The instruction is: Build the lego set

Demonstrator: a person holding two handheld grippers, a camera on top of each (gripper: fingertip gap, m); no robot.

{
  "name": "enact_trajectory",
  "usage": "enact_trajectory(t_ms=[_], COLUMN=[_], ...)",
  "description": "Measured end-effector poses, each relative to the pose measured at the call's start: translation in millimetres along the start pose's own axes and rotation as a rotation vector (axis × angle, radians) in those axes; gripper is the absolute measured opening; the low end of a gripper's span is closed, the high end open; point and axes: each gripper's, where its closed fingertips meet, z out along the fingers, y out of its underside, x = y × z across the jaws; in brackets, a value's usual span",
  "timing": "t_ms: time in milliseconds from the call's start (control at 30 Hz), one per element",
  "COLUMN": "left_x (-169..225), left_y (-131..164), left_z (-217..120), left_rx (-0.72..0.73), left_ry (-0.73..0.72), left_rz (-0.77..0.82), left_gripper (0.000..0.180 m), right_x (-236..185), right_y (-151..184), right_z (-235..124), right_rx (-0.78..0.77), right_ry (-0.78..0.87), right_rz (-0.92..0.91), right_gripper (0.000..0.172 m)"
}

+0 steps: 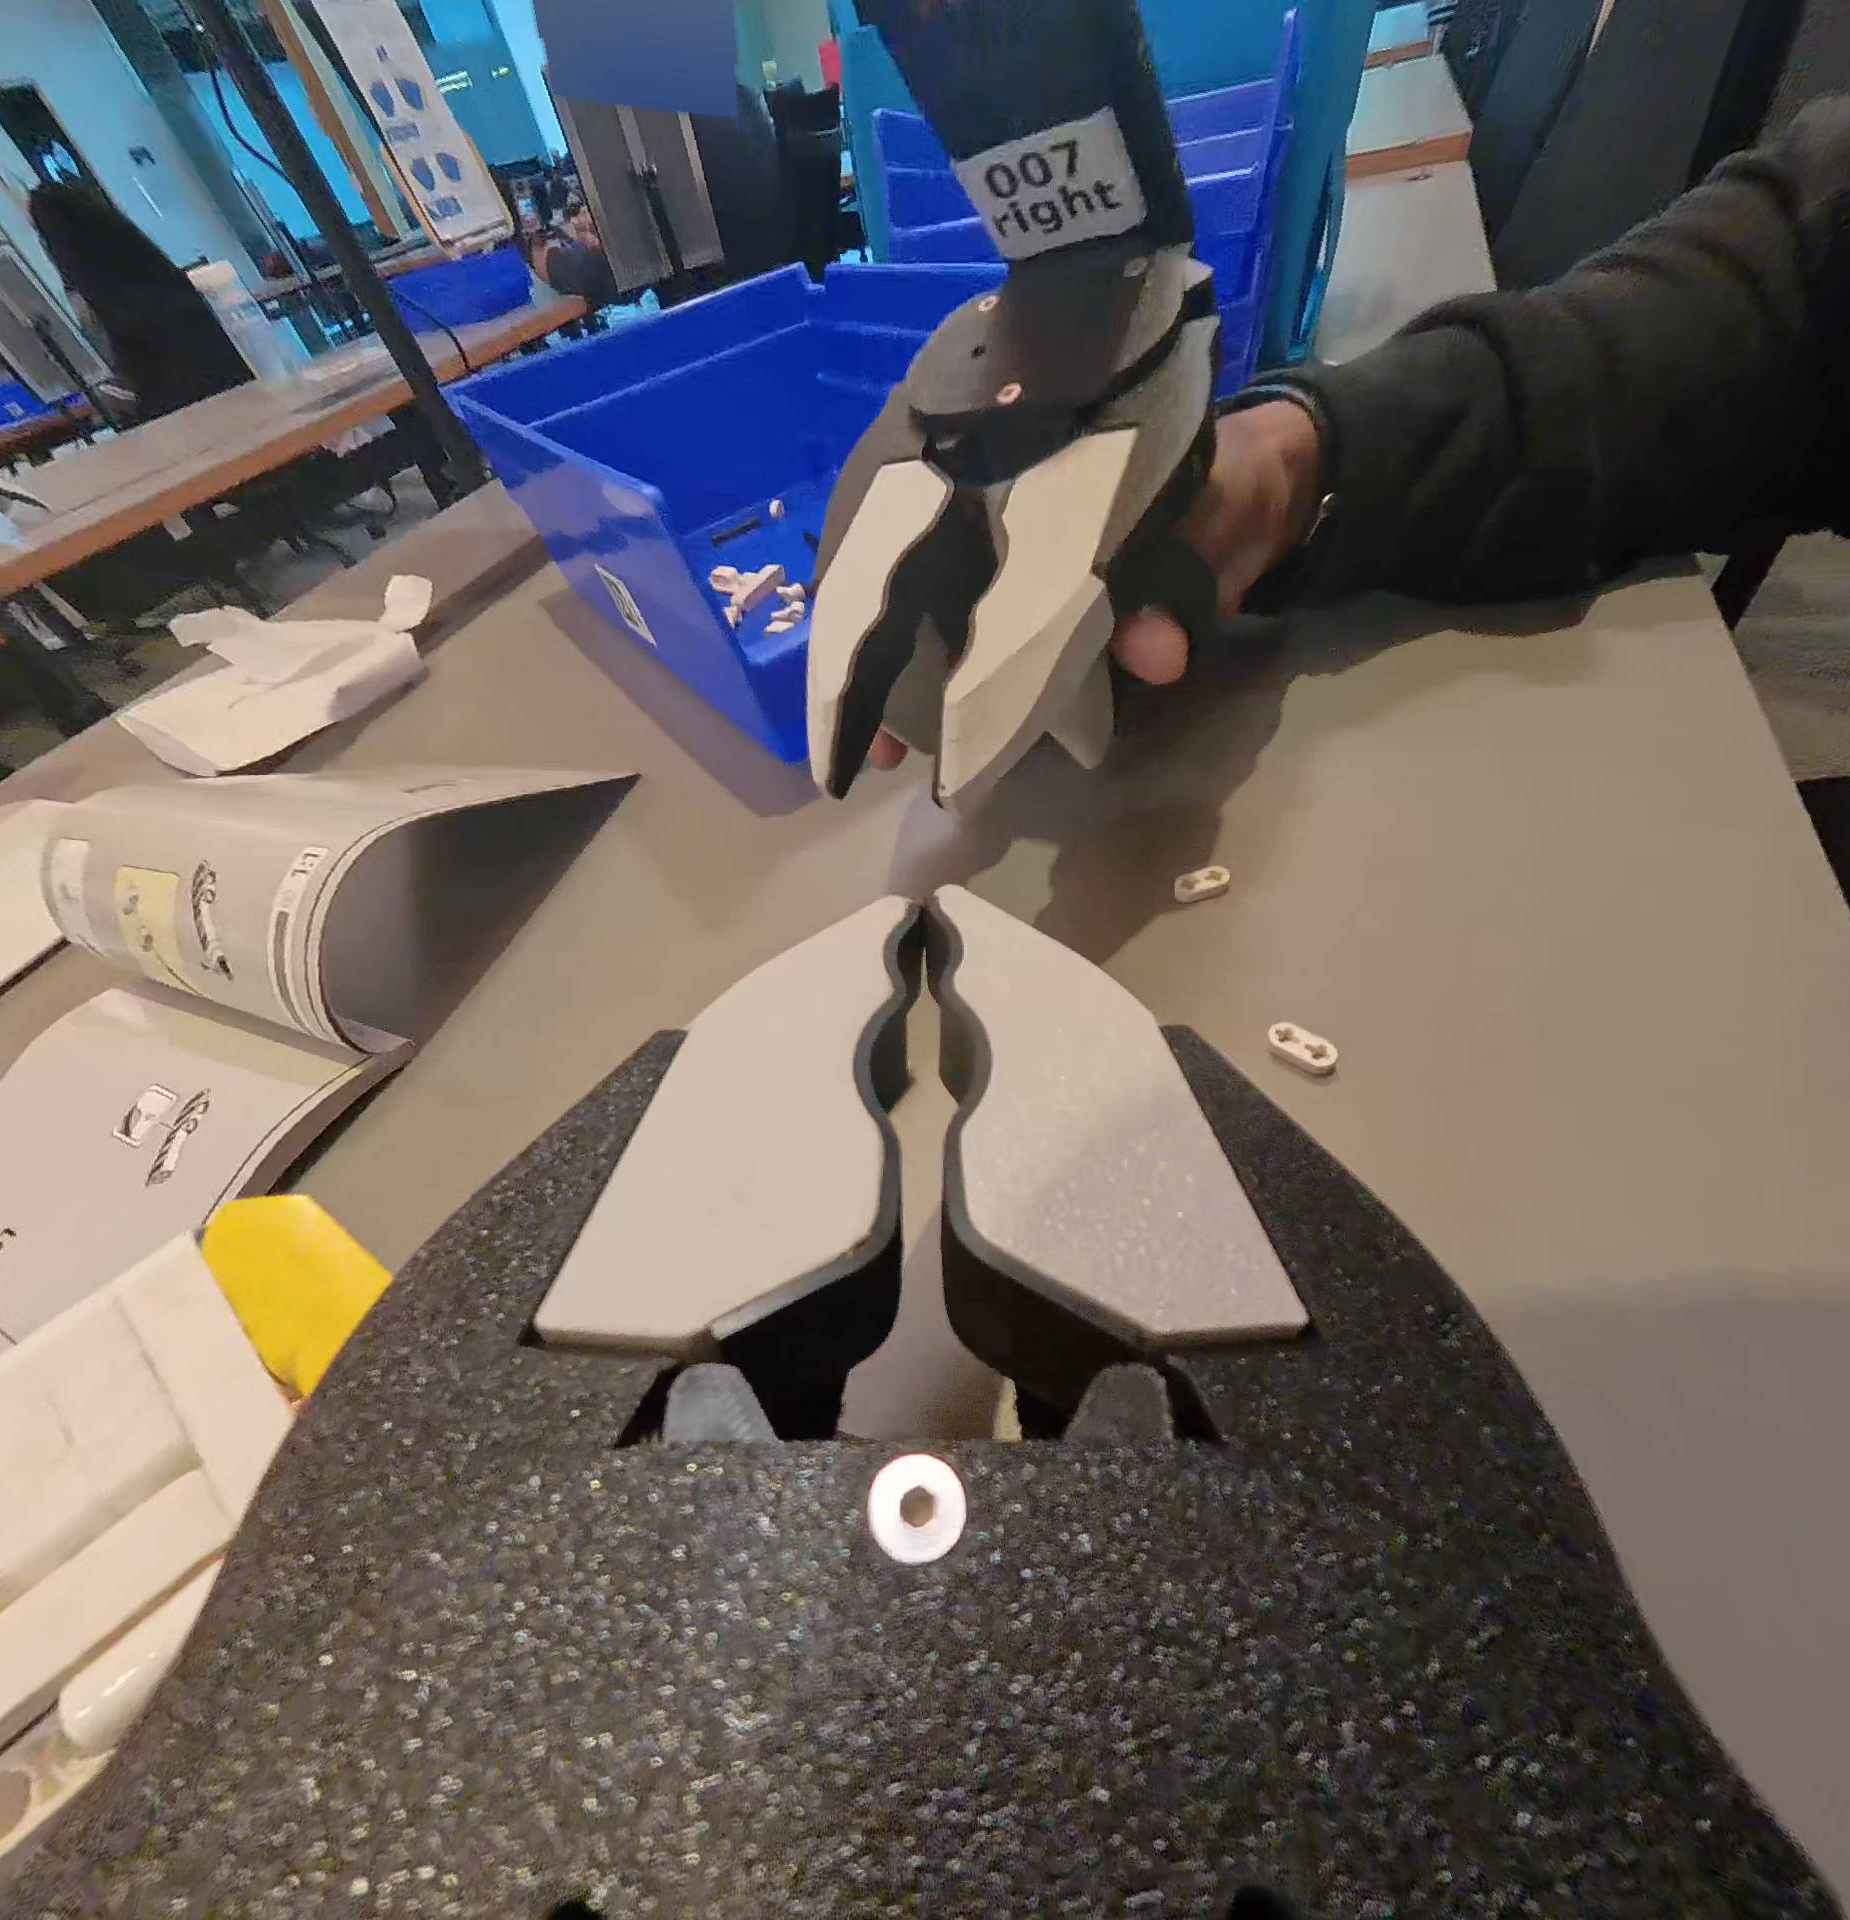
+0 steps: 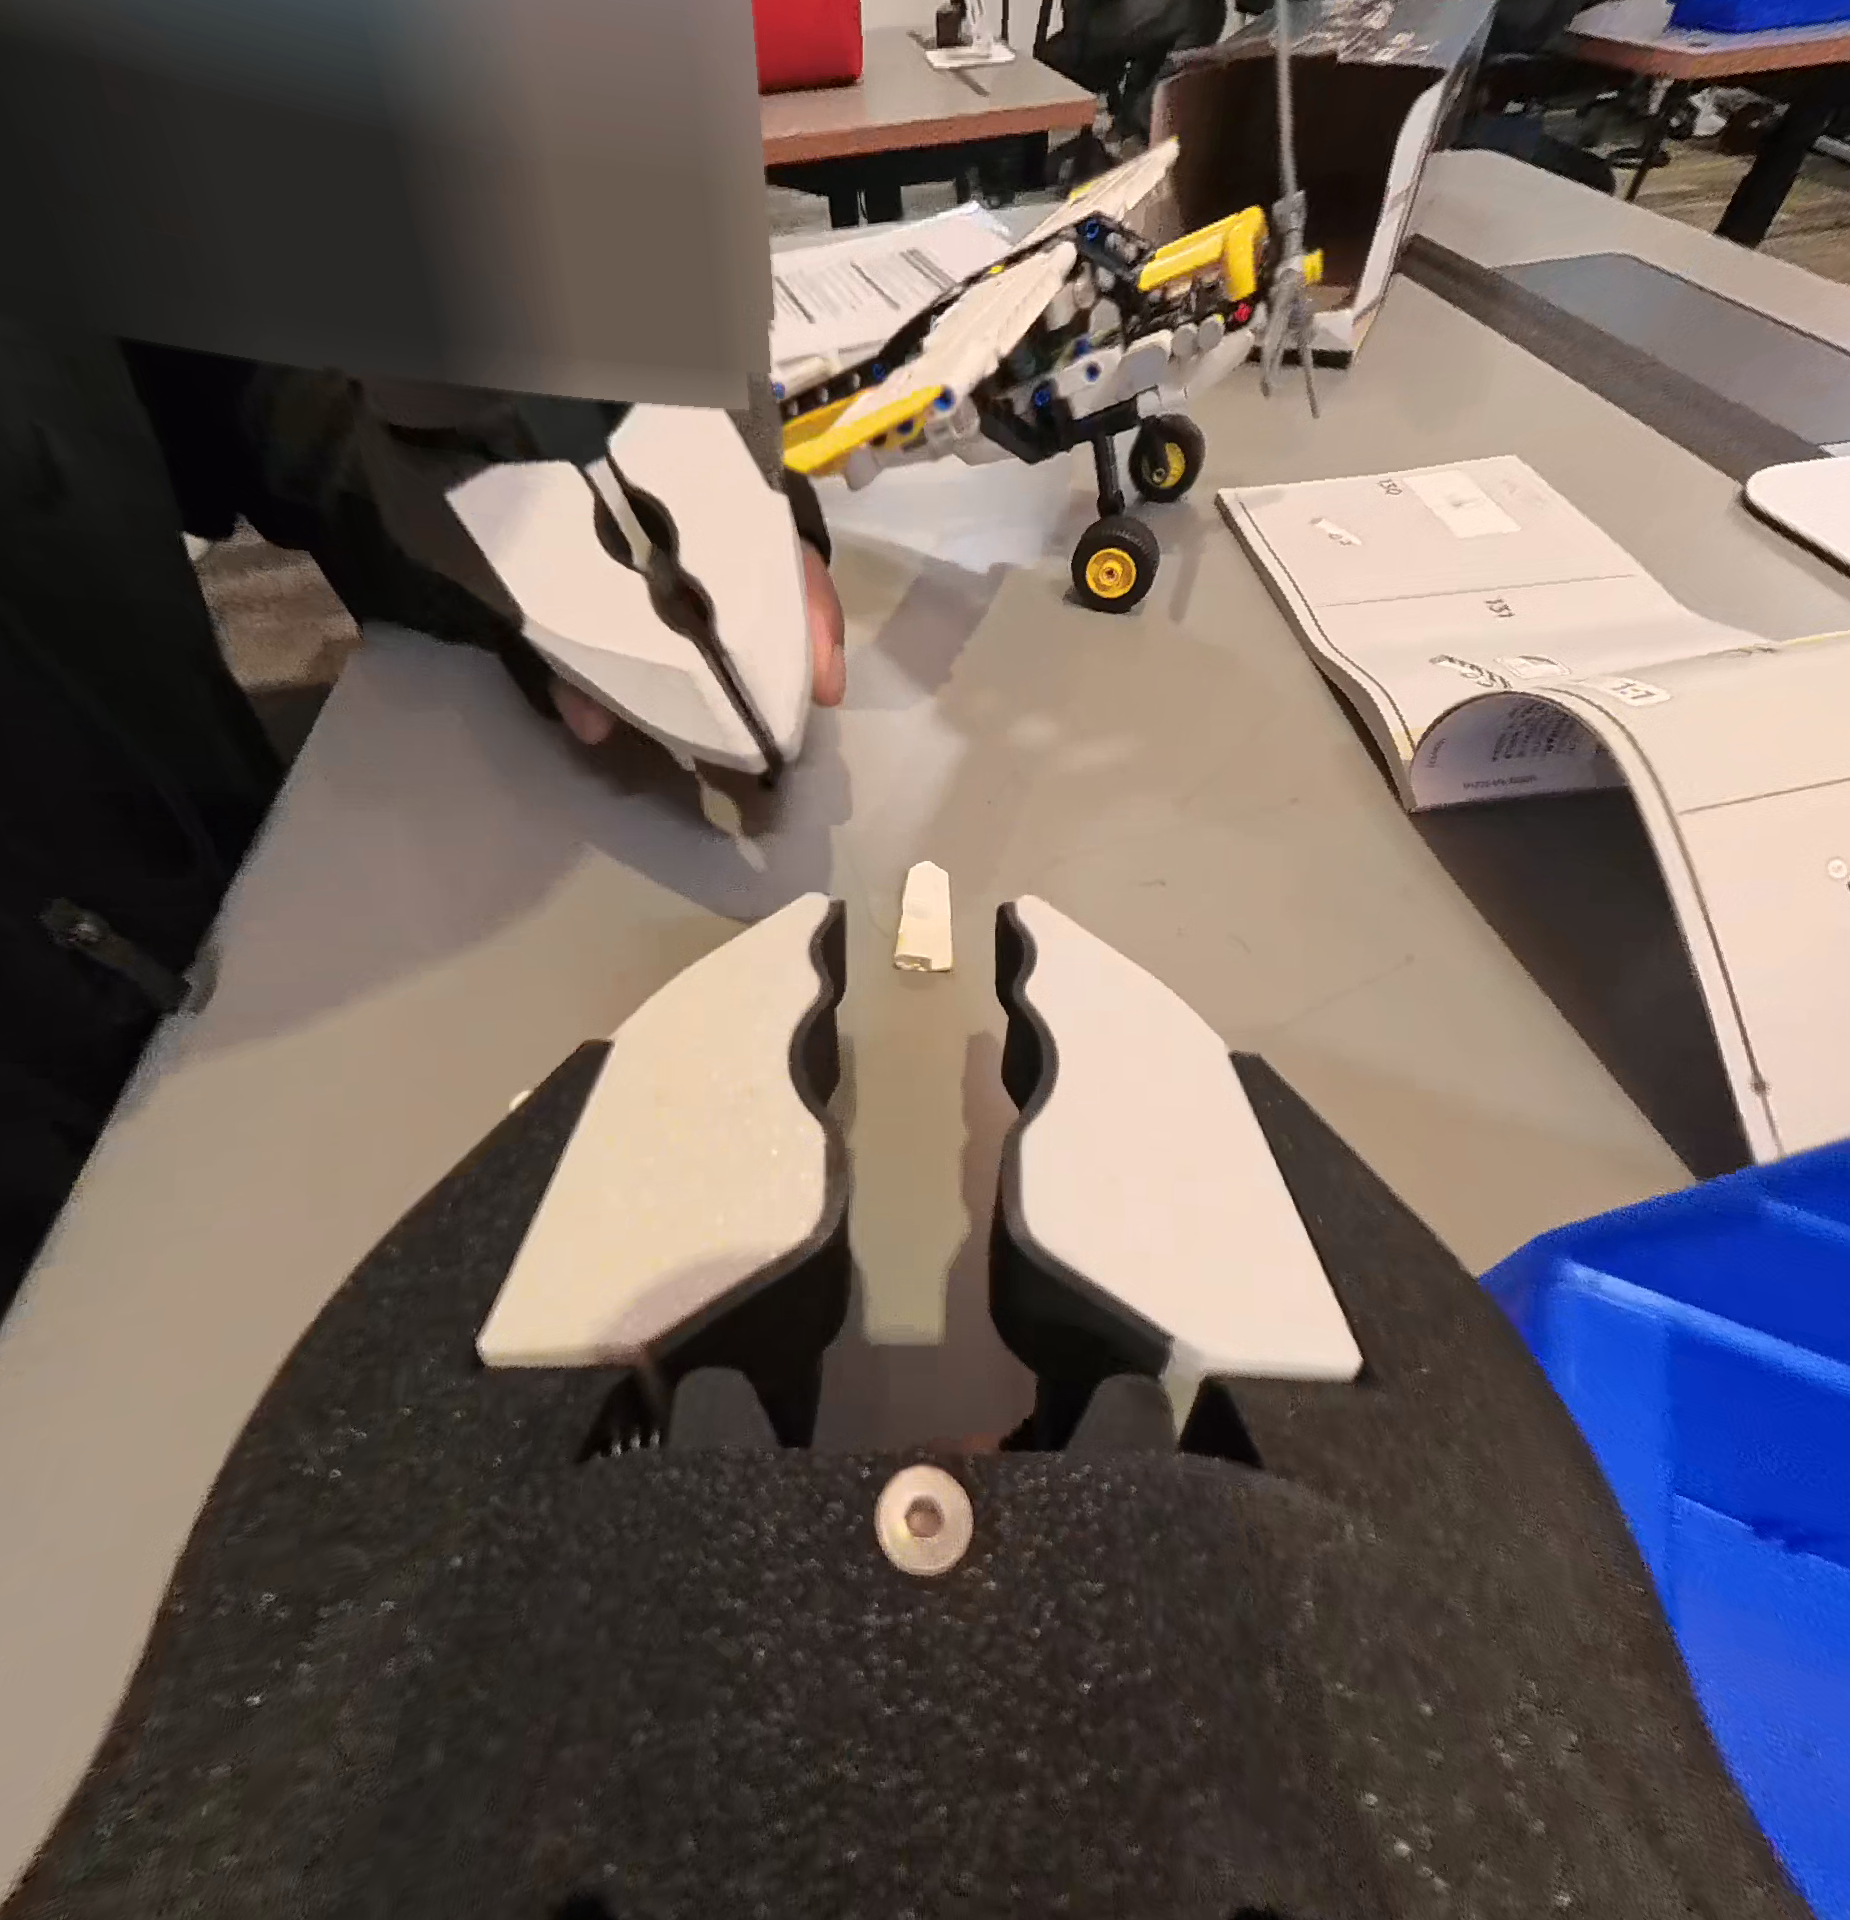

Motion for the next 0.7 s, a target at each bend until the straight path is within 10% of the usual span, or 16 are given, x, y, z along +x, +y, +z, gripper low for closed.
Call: enact_trajectory(t_ms=[267, 567, 700], left_x=[22, -17, -23], left_y=[-11, -27, 32], left_z=[-7, -76, -82], left_rx=[0.048, 0.204, -0.114], left_ry=[0.122, -0.194, -0.275], left_rz=[-0.016, -0.161, -0.183], left_gripper=[0.006, 0.014, 0.014], right_x=[7, 11, 9], right_y=[-2, -1, 1], right_z=[-5, -5, -2], right_rx=[0.029, 0.019, -0.004], right_ry=[0.014, 0.037, 0.035], right_rz=[0.076, 0.098, 0.088], right_gripper=[0.027, 0.027, 0.026])
